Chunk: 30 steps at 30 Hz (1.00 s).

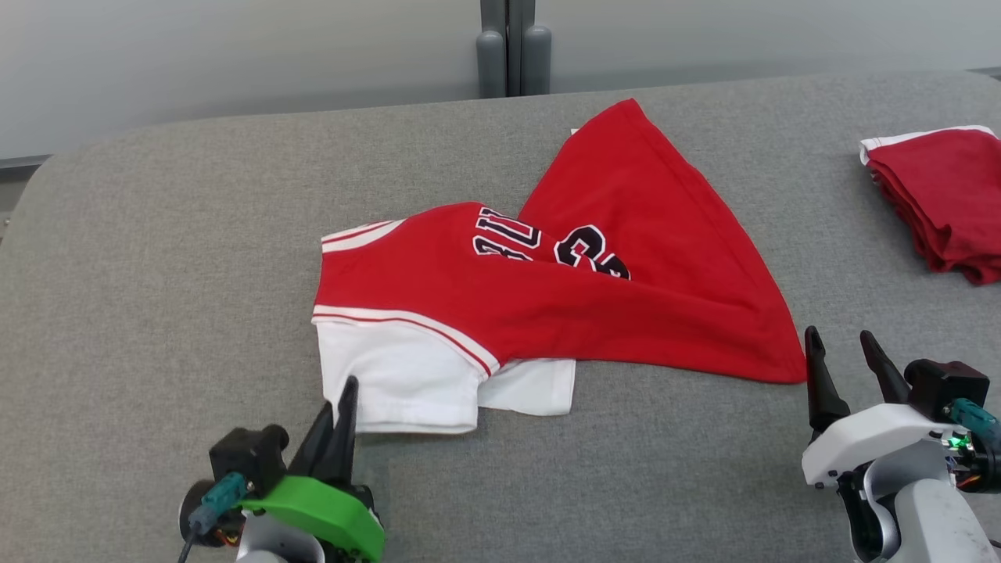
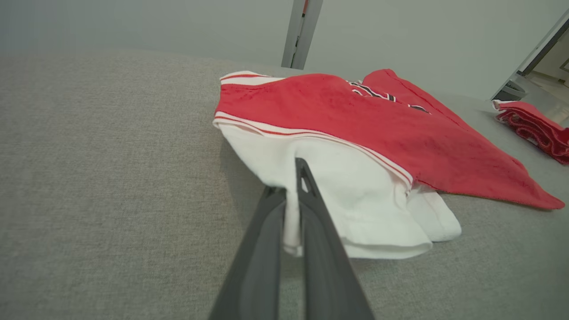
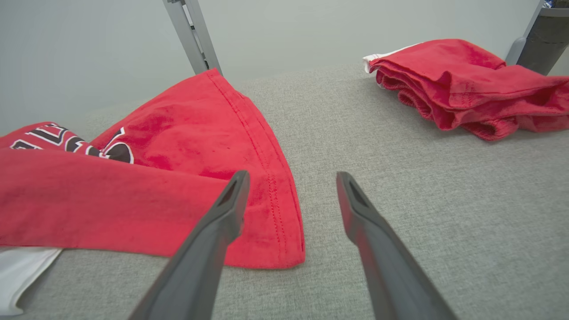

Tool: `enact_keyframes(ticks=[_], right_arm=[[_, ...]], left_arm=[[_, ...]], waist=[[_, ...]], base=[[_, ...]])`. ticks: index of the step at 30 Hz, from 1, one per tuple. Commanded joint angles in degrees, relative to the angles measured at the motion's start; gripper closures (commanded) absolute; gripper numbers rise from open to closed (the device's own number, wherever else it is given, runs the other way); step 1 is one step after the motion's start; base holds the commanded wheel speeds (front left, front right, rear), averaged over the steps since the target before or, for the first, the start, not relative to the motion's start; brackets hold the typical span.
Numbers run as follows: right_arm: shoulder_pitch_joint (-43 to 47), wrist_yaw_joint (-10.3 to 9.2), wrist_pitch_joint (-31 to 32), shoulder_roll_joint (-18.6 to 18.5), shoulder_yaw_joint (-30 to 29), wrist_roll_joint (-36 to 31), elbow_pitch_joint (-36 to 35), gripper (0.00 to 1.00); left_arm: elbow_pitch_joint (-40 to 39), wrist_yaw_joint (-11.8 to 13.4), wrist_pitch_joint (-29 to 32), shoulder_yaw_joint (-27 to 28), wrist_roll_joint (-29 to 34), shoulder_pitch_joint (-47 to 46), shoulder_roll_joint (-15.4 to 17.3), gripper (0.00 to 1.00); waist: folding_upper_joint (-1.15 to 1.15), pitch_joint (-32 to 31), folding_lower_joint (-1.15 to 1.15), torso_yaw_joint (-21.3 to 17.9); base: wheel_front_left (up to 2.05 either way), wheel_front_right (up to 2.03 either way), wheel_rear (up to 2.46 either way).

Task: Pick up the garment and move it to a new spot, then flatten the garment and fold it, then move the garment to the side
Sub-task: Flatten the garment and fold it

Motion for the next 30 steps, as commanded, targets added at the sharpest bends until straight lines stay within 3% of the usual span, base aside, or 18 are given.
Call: enact_keyframes(ticks=[1,12,13,14,15,30], right_arm=[[1.1,-0.06,-0.3,-0.2,-0.1,0.5,0.3,0.0],[1.5,-0.06,-1.1,-0.2,1.2,1.7,2.4,0.0],[1.6,-0.06,-1.2,-0.2,1.3,1.8,2.6,0.0],[1.7,-0.06,-1.3,-0.2,1.4,1.8,2.7,0.0],[1.8,-0.06,-1.4,-0.2,1.4,1.9,2.9,0.0],[2.0,-0.06,-5.0,-0.2,3.4,-0.1,2.4,0.0]], left_arm=[[-1.2,0.5,1.1,0.1,-1.2,2.3,0.3,1.0],[5.2,1.0,2.2,0.9,-4.5,5.4,-0.2,1.0],[6.0,0.9,1.7,1.0,-4.6,5.0,-0.4,0.91],[6.5,0.8,1.3,1.1,-4.8,4.7,-0.5,0.49],[7.2,0.7,0.8,1.2,-5.0,4.4,-0.7,0.0],[5.1,0.7,-3.8,2.5,-0.7,2.8,-1.1,0.0]], waist=[[0.0,-0.8,0.0,0.6],[0.0,-2.3,0.0,-0.4],[0.0,-2.5,0.0,-0.5],[0.0,-2.6,0.0,-0.6],[0.0,-2.8,0.0,-0.6],[0.0,-7.6,0.0,0.2]], base=[[0.0,0.0,0.0],[0.0,0.0,0.0],[0.0,0.0,0.0],[0.0,0.0,0.0],[0.0,0.0,0.0],[0.0,0.0,0.0]])
